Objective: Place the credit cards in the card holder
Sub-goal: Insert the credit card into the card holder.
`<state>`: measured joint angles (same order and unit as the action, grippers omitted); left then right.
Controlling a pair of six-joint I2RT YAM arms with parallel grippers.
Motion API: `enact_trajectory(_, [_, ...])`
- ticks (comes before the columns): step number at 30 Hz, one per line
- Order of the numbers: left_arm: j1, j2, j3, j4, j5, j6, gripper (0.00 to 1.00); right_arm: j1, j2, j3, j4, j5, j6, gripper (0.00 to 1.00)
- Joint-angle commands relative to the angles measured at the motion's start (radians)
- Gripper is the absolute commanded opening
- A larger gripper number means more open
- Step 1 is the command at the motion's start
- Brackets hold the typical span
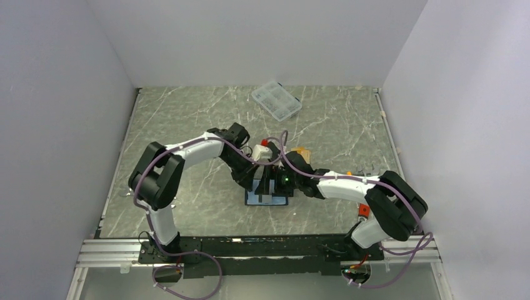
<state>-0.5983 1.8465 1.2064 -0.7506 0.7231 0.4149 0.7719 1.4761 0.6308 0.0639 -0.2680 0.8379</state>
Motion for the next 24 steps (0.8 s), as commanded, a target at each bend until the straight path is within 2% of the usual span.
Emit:
enact_trajectory(1, [0.044, -0.103, 0.009, -0.050, 0.059, 0.061, 0.10, 0.026, 0.018, 0.048, -0.059, 0.077, -0.029, 0.85])
enact_trajectory(13, [0.250, -0.200, -0.079, -0.086, 0.104, 0.122, 0.08, 0.167, 0.174, 0.232, -0.271, 0.259, -0.017, 0.87])
enact_trajectory(19, [0.269, -0.257, -0.146, -0.056, 0.078, 0.124, 0.07, 0.227, 0.244, 0.346, -0.419, 0.411, 0.009, 0.84])
enact_trajectory(24, [0.266, -0.211, -0.180, 0.006, 0.086, 0.079, 0.03, 0.233, 0.223, 0.410, -0.512, 0.460, 0.016, 0.87])
